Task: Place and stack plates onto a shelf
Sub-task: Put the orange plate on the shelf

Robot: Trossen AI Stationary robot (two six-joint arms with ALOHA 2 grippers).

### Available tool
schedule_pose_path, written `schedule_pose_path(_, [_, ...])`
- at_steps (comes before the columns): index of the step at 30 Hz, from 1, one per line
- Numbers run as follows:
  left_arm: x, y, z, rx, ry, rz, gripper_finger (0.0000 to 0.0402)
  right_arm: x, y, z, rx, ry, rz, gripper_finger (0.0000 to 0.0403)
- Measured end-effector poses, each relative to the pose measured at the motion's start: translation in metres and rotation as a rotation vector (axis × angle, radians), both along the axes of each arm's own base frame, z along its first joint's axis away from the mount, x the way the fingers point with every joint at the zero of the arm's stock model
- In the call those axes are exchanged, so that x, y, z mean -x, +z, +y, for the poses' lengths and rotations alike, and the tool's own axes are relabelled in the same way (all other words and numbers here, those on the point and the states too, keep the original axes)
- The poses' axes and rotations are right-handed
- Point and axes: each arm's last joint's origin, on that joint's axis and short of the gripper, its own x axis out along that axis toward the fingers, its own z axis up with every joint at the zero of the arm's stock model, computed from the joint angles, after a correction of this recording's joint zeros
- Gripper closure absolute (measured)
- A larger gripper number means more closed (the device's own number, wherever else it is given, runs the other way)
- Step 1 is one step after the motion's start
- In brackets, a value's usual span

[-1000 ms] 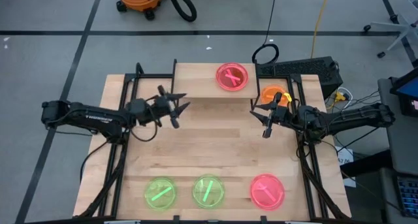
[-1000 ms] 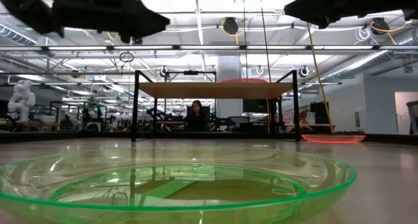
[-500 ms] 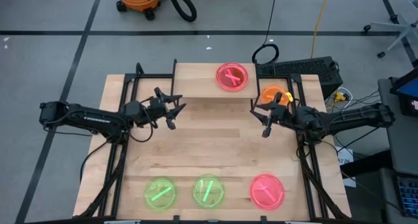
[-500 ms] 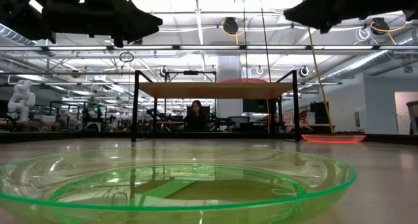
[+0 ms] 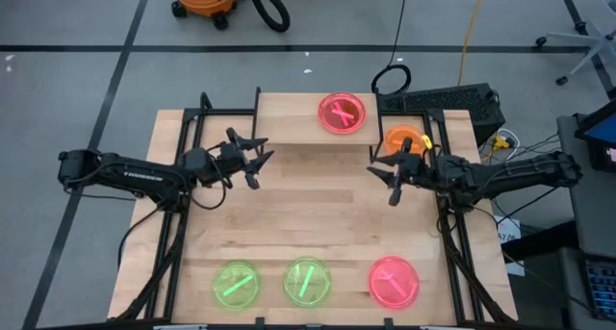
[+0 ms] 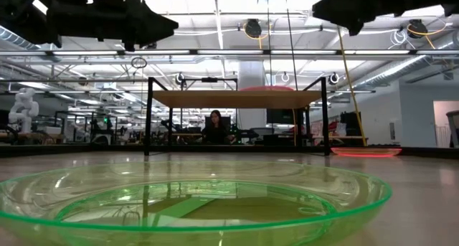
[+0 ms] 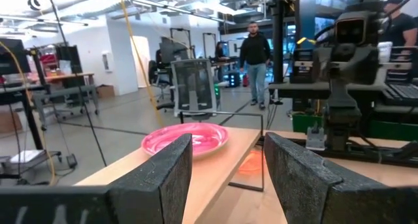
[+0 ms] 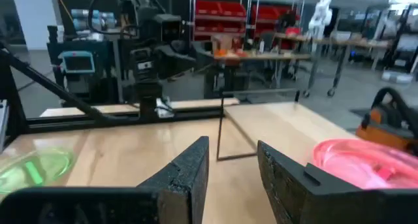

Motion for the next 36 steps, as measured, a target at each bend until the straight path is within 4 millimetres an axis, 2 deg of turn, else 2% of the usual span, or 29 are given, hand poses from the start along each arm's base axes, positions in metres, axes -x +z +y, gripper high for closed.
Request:
schedule_pose_path(5, [0.0,0.0,0.001,0.001,0.006,0.0,0.0204,-0.011,0.012,0.006,0.02,-0.028,0.173,0.0287])
schedule_pose_path(10, [0.0,0.0,0.001,0.002,0.006,0.0,0.0204,-0.014,-0.001,0.002,0.096,-0.287,0.531,0.0287])
schedule_pose_path(13, [0.0,0.0,0.001,0.004,0.005,0.002,0.0204,-0.013,-0.007,-0.001,0.082,-0.359,0.644,0.0287])
schedule_pose_path(21, [0.0,0.0,0.001,0.006,0.005,0.0,0.0204,-0.015,-0.029,-0.007,-0.134,-0.334,0.811,0.0287])
schedule_pose_path(24, [0.0,0.0,0.001,0.004,0.006,0.001,0.0204,-0.014,-0.04,-0.015,-0.184,-0.403,0.906,0.0287])
schedule_pose_path(30, [0.0,0.0,0.001,0.004,0.006,-0.001,0.0204,0.0,-0.062,-0.033,-0.385,-0.663,1.128,0.0287])
schedule_pose_path(33, [0.0,0.0,0.001,0.004,0.006,-0.003,0.0204,-0.001,-0.07,-0.043,-0.39,-0.763,1.147,0.0287])
schedule_pose_path(36, [0.0,0.0,0.001,0.004,0.006,-0.002,0.0204,-0.004,-0.085,-0.051,-0.394,-0.777,1.15,0.0287])
